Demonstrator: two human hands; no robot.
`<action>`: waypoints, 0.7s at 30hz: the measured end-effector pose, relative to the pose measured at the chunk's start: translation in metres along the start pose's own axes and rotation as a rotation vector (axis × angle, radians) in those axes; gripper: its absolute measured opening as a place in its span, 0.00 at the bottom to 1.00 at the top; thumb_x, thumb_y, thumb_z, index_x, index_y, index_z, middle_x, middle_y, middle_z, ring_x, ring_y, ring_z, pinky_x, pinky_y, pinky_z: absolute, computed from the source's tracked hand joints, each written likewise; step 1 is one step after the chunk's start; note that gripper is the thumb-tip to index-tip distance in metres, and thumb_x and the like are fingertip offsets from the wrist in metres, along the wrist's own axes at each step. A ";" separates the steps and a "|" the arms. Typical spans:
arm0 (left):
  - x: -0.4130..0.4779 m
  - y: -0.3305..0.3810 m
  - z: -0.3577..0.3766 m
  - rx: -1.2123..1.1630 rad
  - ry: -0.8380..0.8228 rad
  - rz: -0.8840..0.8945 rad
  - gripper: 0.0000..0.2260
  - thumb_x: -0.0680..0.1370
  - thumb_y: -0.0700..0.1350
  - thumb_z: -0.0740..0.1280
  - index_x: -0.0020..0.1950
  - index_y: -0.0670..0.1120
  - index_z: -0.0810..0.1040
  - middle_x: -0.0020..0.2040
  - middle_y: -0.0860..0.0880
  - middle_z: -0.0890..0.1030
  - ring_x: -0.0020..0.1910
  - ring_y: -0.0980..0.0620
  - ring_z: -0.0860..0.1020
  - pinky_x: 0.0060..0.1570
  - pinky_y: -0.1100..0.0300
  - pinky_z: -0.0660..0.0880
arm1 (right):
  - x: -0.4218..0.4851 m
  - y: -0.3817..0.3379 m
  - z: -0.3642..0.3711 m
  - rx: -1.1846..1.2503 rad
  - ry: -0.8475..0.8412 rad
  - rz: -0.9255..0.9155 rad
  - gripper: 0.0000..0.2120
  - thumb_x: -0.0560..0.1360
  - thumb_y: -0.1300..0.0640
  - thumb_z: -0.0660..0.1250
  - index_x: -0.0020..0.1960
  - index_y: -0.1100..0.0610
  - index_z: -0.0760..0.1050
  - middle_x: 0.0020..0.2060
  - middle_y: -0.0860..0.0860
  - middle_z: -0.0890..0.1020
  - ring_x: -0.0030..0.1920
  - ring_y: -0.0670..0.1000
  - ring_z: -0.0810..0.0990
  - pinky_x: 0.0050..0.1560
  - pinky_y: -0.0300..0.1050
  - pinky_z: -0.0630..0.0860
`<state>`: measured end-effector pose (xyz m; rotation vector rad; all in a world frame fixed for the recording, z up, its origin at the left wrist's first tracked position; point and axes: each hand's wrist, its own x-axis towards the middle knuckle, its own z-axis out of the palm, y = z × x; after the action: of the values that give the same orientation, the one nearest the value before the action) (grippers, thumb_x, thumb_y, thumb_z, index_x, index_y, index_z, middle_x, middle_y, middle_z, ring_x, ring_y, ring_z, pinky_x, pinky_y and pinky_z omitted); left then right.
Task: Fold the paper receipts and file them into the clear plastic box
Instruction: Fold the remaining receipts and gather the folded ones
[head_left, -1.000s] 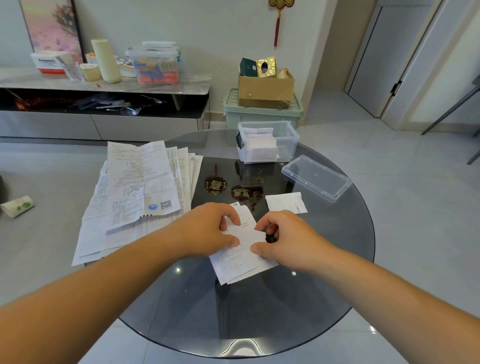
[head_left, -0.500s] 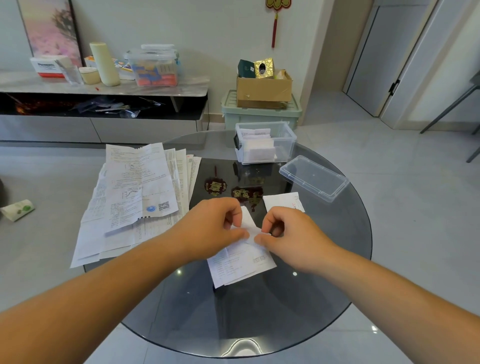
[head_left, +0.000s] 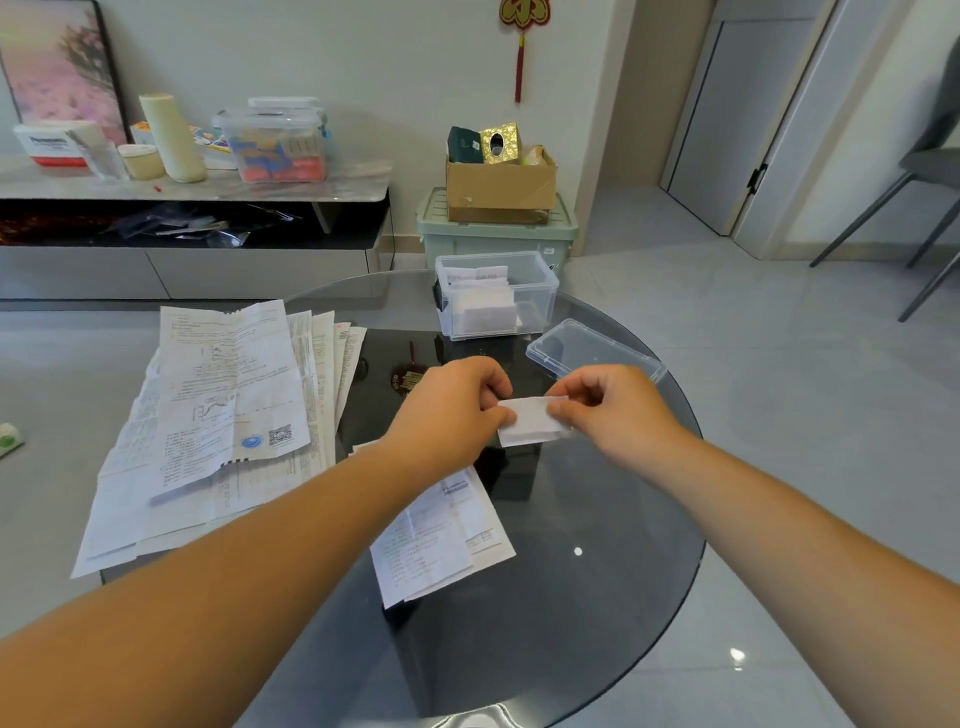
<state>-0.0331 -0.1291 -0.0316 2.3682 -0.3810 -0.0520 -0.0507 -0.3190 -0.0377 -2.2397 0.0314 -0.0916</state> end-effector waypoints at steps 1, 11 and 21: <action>0.003 -0.002 0.004 0.030 0.004 -0.004 0.07 0.77 0.47 0.73 0.52 0.54 0.78 0.42 0.55 0.82 0.43 0.56 0.80 0.51 0.57 0.79 | 0.003 0.004 0.002 -0.020 -0.005 0.004 0.03 0.76 0.58 0.73 0.45 0.50 0.83 0.39 0.52 0.83 0.37 0.46 0.76 0.37 0.37 0.71; 0.008 -0.016 0.018 0.179 -0.022 0.024 0.09 0.77 0.54 0.71 0.55 0.55 0.76 0.43 0.56 0.77 0.41 0.55 0.77 0.40 0.65 0.73 | 0.009 0.027 0.014 -0.230 0.010 -0.073 0.08 0.77 0.55 0.70 0.54 0.44 0.82 0.44 0.41 0.75 0.52 0.50 0.74 0.52 0.43 0.69; 0.003 -0.018 0.018 0.339 -0.086 0.071 0.25 0.75 0.64 0.69 0.70 0.58 0.72 0.57 0.53 0.74 0.57 0.53 0.71 0.58 0.56 0.74 | 0.001 0.026 0.010 -0.328 -0.115 -0.091 0.12 0.80 0.51 0.66 0.64 0.44 0.77 0.54 0.46 0.70 0.61 0.49 0.66 0.60 0.45 0.66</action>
<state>-0.0285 -0.1293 -0.0562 2.6897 -0.5523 -0.0606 -0.0484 -0.3274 -0.0644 -2.5705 -0.1272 -0.0064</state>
